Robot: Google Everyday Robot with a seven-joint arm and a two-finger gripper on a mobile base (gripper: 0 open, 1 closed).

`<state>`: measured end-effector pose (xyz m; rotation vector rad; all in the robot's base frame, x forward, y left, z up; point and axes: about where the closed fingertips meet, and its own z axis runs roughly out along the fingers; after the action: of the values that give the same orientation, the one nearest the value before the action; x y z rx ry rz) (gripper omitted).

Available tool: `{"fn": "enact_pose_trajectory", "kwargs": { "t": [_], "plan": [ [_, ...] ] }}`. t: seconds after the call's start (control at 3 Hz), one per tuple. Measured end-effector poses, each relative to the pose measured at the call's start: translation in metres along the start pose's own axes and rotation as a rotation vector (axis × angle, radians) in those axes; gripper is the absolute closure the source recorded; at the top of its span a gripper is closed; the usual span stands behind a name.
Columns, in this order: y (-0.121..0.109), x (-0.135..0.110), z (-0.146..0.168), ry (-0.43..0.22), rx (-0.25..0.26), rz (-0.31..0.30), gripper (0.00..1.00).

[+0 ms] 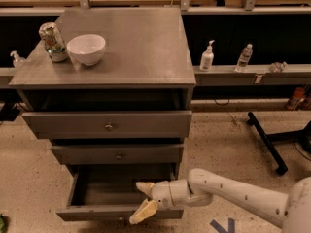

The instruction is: Close bottom drawer

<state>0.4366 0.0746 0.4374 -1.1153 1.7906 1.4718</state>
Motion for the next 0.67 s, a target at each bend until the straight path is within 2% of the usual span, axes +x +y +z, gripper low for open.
{"fn": "enact_pose_trajectory", "kwargs": {
  "t": [0.33,0.67],
  "plan": [
    [-0.0346,0.0101,0.0042,-0.065,0.022,0.017,0.0],
    [-0.0307,0.0091,0.0059,-0.059,0.014,0.014,0.0]
  ]
}}
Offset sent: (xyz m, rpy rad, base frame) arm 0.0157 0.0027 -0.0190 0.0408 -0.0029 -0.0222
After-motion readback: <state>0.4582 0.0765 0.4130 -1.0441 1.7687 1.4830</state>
